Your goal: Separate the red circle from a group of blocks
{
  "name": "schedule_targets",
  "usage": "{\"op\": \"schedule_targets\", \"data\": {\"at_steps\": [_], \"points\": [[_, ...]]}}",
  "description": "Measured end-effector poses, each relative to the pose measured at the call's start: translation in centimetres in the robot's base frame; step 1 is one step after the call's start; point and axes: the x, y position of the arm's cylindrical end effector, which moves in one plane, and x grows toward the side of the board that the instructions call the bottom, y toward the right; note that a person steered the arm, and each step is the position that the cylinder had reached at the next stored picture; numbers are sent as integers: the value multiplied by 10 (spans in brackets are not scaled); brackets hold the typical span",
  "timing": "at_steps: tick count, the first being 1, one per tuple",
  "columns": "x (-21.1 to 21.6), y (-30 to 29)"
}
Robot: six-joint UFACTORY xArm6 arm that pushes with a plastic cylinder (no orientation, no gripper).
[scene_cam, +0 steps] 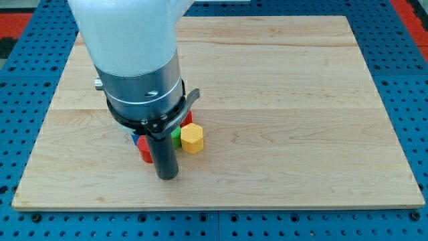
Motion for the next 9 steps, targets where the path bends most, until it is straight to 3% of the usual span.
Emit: {"op": "schedule_targets", "data": {"at_steps": [1, 2, 4, 6, 9], "points": [[5, 13], [8, 68], [8, 28], [-34, 19], [-38, -106]]}}
